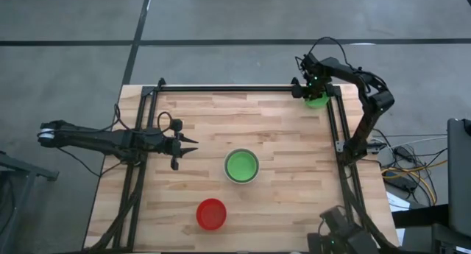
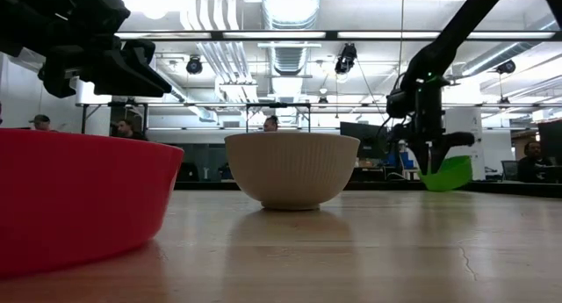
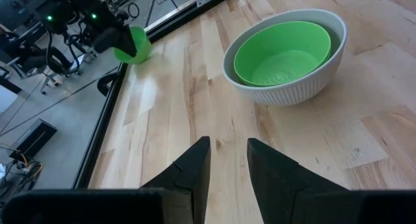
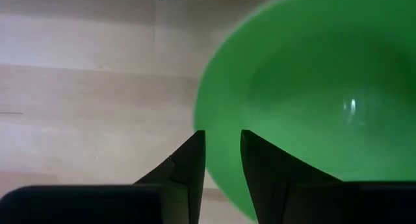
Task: Nest bowls inside each other
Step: Stack the green bowl on top of the bottom green bowl
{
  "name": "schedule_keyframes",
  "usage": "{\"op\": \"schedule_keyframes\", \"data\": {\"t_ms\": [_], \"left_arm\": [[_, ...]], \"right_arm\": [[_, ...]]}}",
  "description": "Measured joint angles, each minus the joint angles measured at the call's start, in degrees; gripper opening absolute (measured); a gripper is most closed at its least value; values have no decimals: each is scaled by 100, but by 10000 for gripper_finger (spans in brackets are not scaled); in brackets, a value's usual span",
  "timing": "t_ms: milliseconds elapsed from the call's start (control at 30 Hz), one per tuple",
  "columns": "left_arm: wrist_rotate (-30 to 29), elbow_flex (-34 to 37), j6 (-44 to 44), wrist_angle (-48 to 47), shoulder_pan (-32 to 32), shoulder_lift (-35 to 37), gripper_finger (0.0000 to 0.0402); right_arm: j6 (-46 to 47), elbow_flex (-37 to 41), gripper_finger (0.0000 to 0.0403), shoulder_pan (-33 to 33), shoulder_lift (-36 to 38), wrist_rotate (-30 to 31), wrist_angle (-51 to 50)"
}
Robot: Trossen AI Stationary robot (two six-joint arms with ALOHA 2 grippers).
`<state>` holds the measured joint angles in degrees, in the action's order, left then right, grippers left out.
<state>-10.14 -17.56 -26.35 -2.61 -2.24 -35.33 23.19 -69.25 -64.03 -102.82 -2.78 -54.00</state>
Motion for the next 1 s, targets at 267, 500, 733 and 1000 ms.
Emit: {"op": "schedule_keyframes", "data": {"t_ms": [267,500,733,1000], "left_arm": [[-2,0,0,0,2,1,108],[-2,0,1,-1,1,1,108],[0,0,-2,0,2,0,108],[-1,0,1,0,0,0,108]], "right_arm": [[-75,-192,93,3,97,-10,-1],[-71,-160,93,37,108,-79,-71],[34,-156,93,279,108,-145,-27],[38,-149,93,381,108,-150,3]]}}
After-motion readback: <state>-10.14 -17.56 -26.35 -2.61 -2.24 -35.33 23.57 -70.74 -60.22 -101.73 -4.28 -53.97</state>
